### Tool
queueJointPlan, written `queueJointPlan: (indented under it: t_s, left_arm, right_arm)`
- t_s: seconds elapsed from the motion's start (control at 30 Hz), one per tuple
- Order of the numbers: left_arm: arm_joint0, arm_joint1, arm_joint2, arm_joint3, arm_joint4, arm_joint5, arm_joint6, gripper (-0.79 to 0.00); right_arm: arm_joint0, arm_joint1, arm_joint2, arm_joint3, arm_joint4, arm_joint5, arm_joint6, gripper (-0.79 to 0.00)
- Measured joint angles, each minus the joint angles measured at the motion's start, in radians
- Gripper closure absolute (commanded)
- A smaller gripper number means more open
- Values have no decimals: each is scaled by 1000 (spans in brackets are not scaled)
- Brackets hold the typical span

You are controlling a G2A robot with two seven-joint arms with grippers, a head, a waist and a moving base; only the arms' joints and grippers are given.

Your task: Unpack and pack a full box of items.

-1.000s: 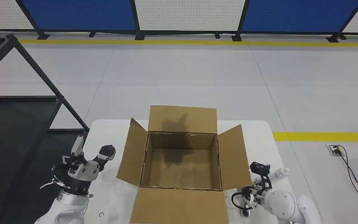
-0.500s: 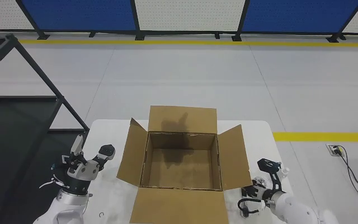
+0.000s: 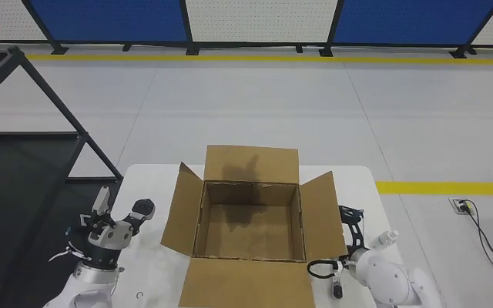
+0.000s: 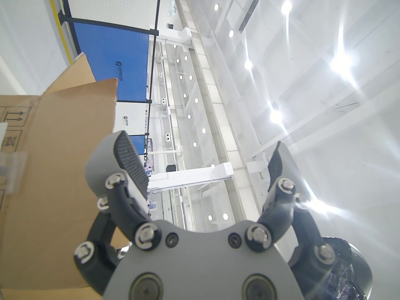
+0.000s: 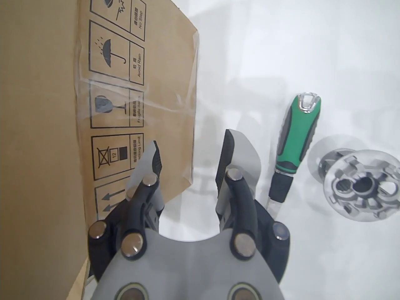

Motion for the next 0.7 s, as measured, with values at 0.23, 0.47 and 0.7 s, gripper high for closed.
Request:
queueJointPlan:
  t_s: [0.23, 0.47, 0.7]
  left_arm:
    - [7, -1, -4, -3, -4, -9, 6, -785]
    - [11, -1, -6, -2, -7, -13, 10, -785]
    - [13, -1, -10, 4, -14, -16, 10, -785]
  right_arm:
    - [39, 0, -33, 34, 21, -15, -4, -425]
    - [80, -1, -83, 72, 34, -32, 1, -459]
    - [119, -2, -122, 102, 42, -39, 2, -508]
